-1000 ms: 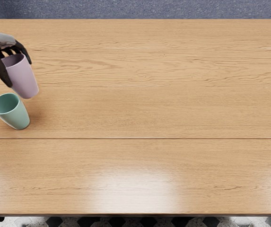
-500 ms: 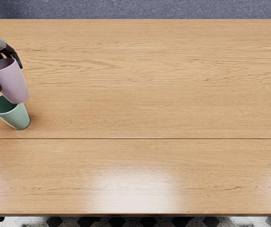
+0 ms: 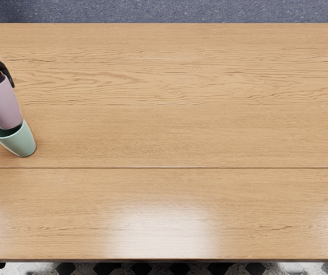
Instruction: Pick up cup and place in cup with left hand
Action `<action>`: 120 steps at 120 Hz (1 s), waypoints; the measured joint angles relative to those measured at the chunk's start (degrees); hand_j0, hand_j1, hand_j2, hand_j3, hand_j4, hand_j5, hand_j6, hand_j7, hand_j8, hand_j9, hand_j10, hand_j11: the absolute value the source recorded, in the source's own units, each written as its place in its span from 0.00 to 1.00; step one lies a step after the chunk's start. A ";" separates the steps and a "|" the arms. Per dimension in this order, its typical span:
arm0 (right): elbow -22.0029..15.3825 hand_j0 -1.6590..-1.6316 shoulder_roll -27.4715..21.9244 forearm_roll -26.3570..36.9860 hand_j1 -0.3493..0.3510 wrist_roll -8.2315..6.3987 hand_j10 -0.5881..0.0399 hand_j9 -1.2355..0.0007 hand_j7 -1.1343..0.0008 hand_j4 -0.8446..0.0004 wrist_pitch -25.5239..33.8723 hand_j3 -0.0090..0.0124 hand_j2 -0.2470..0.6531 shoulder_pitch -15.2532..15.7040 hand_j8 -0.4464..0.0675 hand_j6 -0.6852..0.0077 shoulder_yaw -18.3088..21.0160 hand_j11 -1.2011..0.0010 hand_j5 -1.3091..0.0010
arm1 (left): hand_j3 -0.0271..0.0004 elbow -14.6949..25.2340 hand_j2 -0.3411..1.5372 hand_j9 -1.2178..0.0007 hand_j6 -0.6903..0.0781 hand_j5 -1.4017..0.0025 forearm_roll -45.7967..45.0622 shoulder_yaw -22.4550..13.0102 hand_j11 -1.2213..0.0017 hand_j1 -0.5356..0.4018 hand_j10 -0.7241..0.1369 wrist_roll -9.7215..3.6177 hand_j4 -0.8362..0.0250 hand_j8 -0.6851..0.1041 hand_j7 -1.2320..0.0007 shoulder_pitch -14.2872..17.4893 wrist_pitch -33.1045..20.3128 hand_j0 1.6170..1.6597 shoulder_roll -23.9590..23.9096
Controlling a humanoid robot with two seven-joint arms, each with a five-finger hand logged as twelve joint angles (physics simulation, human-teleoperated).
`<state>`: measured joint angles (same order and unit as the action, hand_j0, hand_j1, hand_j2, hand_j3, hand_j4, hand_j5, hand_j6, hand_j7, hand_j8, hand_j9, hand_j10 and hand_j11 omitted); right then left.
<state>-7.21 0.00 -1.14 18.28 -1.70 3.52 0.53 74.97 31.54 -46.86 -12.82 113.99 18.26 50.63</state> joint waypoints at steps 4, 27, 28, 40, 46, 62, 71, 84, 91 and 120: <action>0.00 0.04 0.00 0.00 0.00 0.00 0.94 1.00 1.00 1.00 0.00 0.42 0.27 0.00 0.87 0.99 0.00 1.00 1.00 | 0.99 -0.05 0.24 0.40 0.56 0.49 0.01 -0.26 0.40 0.46 0.26 -0.01 0.48 0.50 0.41 0.00 -0.16 0.83 0.00; 0.00 0.04 0.00 0.00 0.00 0.00 0.94 1.00 1.00 1.00 0.01 0.42 0.27 0.00 0.87 0.99 0.00 1.00 1.00 | 0.99 -0.39 0.23 0.40 0.57 0.49 0.06 -1.64 0.40 0.47 0.26 0.01 0.47 0.50 0.42 -0.29 -1.21 0.83 -0.16; 0.00 0.04 0.00 0.00 0.00 0.00 0.94 1.00 1.00 1.00 0.01 0.42 0.27 0.00 0.87 0.99 0.00 1.00 1.00 | 0.99 -0.41 0.23 0.40 0.57 0.49 0.06 -1.68 0.40 0.47 0.26 0.01 0.47 0.50 0.42 -0.32 -1.24 0.83 -0.21; 0.00 0.04 0.00 0.00 0.00 0.00 0.94 1.00 1.00 1.00 0.02 0.42 0.27 0.00 0.87 0.99 0.00 1.00 1.00 | 0.99 -0.52 0.24 0.40 0.57 0.49 0.01 -2.06 0.40 0.45 0.27 0.04 0.48 0.50 0.42 -0.70 -2.02 0.83 -0.74; 0.00 0.04 0.00 0.00 0.00 0.00 0.94 1.00 1.00 1.00 0.00 0.42 0.27 0.00 0.87 0.99 0.00 1.00 1.00 | 0.99 -0.55 0.24 0.40 0.58 0.49 -0.06 -2.12 0.40 0.45 0.27 0.03 0.49 0.51 0.42 -0.78 -2.31 0.82 -1.16; 0.00 0.04 0.00 0.00 0.00 0.00 0.94 1.00 1.00 1.00 0.00 0.42 0.27 0.00 0.87 0.99 0.00 1.00 1.00 | 0.99 -0.61 0.24 0.40 0.58 0.49 -0.29 -2.18 0.40 0.45 0.27 0.05 0.48 0.51 0.42 -2.22 -3.24 0.82 -1.97; 0.00 0.04 0.00 0.00 0.00 0.00 0.94 1.00 1.00 1.00 0.00 0.42 0.27 0.00 0.87 0.99 0.00 1.00 1.00 | 0.99 -0.65 0.24 0.40 0.57 0.49 -0.32 -2.19 0.40 0.45 0.27 0.06 0.48 0.51 0.42 -2.37 -3.83 0.83 -2.32; 0.00 0.04 0.00 0.00 0.00 0.00 0.94 1.00 1.00 1.00 -0.01 0.42 0.27 0.00 0.87 0.99 0.00 1.00 1.00 | 0.99 -0.60 0.24 0.43 0.57 0.51 -0.49 -2.19 0.43 0.46 0.27 0.02 0.47 0.49 0.45 -2.37 -4.19 0.84 -2.43; 0.00 0.04 0.00 0.00 0.00 0.00 0.94 1.00 1.00 1.00 -0.01 0.42 0.27 0.00 0.87 0.99 0.00 1.00 1.00 | 0.99 -0.47 0.23 0.52 0.58 0.59 -1.74 -2.19 0.52 0.52 0.35 0.01 0.53 0.52 0.53 -2.38 -4.28 0.87 -2.66; 0.00 0.04 0.00 0.00 0.00 0.00 0.94 1.00 1.00 1.00 0.00 0.42 0.27 0.00 0.87 0.99 0.00 1.00 1.00 | 0.99 -0.06 0.20 0.83 0.78 0.86 -5.30 -2.18 0.83 0.79 0.67 -0.01 0.81 0.74 0.84 -2.37 -3.84 0.93 -2.49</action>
<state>-7.21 0.00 -1.14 18.28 -1.71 3.52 0.52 74.91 26.24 -49.04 -12.83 111.62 14.42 48.14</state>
